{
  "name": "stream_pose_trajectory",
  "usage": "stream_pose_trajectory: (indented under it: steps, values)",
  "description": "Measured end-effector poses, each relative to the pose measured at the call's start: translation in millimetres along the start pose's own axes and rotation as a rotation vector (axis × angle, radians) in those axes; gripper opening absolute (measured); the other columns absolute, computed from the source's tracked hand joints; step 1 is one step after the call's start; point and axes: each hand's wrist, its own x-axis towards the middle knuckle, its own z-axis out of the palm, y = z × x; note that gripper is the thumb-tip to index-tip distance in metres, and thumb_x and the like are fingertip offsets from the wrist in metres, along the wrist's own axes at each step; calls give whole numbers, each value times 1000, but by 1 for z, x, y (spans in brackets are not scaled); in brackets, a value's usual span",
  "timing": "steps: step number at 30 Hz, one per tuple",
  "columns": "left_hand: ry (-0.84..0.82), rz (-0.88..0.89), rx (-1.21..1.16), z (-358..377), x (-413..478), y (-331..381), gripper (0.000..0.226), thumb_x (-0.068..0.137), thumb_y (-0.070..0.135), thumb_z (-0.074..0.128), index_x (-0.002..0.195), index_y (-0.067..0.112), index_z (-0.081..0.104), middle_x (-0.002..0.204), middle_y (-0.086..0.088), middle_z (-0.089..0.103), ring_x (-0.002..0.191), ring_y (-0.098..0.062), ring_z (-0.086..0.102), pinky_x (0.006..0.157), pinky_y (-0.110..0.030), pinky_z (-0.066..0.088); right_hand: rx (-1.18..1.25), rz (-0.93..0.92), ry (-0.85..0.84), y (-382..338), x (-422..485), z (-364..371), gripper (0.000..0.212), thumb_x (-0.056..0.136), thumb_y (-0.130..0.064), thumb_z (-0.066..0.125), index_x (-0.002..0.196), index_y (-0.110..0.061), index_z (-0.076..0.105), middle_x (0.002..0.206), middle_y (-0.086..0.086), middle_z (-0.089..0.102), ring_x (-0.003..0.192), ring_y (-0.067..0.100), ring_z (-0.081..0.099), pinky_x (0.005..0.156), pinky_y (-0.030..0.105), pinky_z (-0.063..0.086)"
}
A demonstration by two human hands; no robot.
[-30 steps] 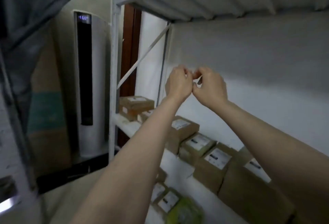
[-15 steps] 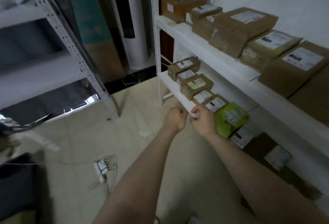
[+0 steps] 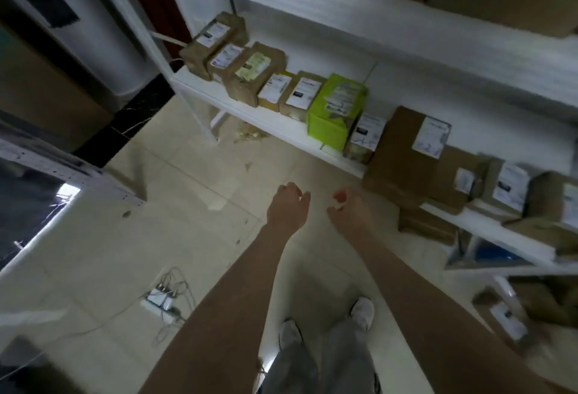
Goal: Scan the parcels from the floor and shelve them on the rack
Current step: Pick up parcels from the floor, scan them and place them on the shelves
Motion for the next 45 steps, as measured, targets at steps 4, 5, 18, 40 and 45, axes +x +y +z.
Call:
stream_pose_trajectory:
  steps: [4, 5, 18, 40, 45]
  values:
    - [-126, 96, 112, 63, 7, 22, 36, 106, 36, 45, 121, 6, 58, 125, -14, 55, 114, -29, 56, 94, -37, 44, 69, 179, 78, 80, 3, -14, 26, 87, -9, 68, 111, -11, 60, 116, 8, 61, 98, 24, 60, 79, 27, 44]
    - [-169, 122, 141, 79, 7, 28, 35, 106, 34, 44, 122, 6, 58, 125, -13, 54, 114, -29, 56, 94, -37, 44, 59, 218, 100, 101, 3, -19, 26, 87, -11, 68, 112, -12, 60, 115, 7, 61, 98, 23, 60, 78, 26, 44]
    - [-372, 204, 224, 288, 31, 78, 37, 105, 37, 45, 118, 4, 59, 117, -11, 58, 101, -24, 56, 81, -29, 39, 229, 595, 289, 343, 16, -74, 37, 88, -21, 68, 123, -13, 57, 122, 6, 63, 109, 24, 60, 82, 27, 44]
    - [-393, 273, 281, 597, 173, 21, 46, 106, 34, 46, 115, -8, 61, 118, -25, 64, 113, -38, 59, 88, -36, 45, 894, 753, 409, 622, 152, 48, 19, 86, -16, 71, 103, -9, 66, 80, 8, 66, 79, 26, 66, 79, 41, 59]
    - [-352, 379, 313, 657, 224, -2, 49, 106, 36, 43, 115, -8, 61, 120, -26, 63, 114, -39, 57, 95, -41, 45, 972, 718, 451, 676, 203, 81, 21, 89, -16, 67, 108, -6, 65, 82, 4, 63, 76, 23, 65, 64, 32, 55]
